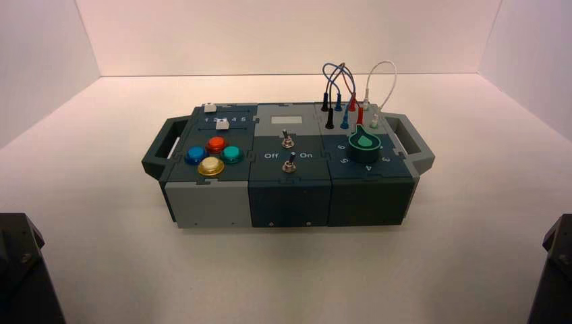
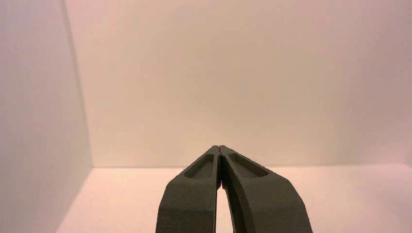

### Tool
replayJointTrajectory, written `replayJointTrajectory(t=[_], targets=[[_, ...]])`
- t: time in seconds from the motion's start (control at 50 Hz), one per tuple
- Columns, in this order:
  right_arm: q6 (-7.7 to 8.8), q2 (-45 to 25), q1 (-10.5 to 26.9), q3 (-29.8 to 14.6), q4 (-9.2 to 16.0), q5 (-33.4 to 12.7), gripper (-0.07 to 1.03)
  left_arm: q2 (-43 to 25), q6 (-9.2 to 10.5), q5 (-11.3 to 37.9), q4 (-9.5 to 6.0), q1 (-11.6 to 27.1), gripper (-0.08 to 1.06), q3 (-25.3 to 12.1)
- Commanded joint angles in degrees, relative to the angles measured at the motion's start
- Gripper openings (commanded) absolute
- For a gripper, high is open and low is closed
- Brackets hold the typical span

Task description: Push the blue button with the left gripper.

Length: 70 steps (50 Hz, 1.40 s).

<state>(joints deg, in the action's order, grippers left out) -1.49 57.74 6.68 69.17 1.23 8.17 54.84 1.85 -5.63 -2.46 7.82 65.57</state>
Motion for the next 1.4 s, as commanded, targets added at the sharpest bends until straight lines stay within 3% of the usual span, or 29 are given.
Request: replayJointTrajectory(t=[0.02, 0.28, 0.5, 0.58, 0.92, 1.04, 1.08, 1.24, 1.4], targets=[[-0.26, -0.7, 0.7, -2.5, 0.6, -1.2, -0.03, -2.1, 0.26, 1.9, -0.09, 2.5, -0.03, -3.3], [-0.35, -5.5, 7.4, -5.5, 1.1, -8.8, -0.03, -6.7, 0.7, 9.5, -0.18, 7.8, -0.03, -7.3], [-0.35, -10.0, 13.1, -6.2, 2.9, -11.8, -0.03, -8.6, 1.41, 21.4, -0.53, 11.9, -0.03, -11.0], [-0.35, -12.2, 16.6, -6.4, 3.2, -12.9, -0.03, -8.9, 3.34, 28.6, -1.49, 14.7, -0.03, -11.4], [-0.26, -17.7, 26.3, -7.7, 3.3, -14.1, -0.03, -11.5, 7.21, 43.3, -2.29, 21.1, -0.03, -10.6], [-0.26, -18.9, 28.1, -8.2, 3.3, -14.1, -0.03, -12.7, 7.82, 44.6, -3.43, 22.2, -0.03, -10.6], [-0.26, -20.7, 30.8, -8.5, 3.4, -14.1, -0.03, -14.8, 8.0, 44.8, -5.71, 24.3, -0.03, -10.3], [-0.18, -23.0, 32.2, -9.2, 3.3, -14.1, -0.03, -19.0, 8.09, 45.1, -7.03, 25.9, -0.03, -10.0], [0.0, -23.6, 32.6, -9.3, 3.3, -14.3, -0.03, -22.9, 8.09, 46.6, -7.12, 26.6, -0.03, -10.0]])
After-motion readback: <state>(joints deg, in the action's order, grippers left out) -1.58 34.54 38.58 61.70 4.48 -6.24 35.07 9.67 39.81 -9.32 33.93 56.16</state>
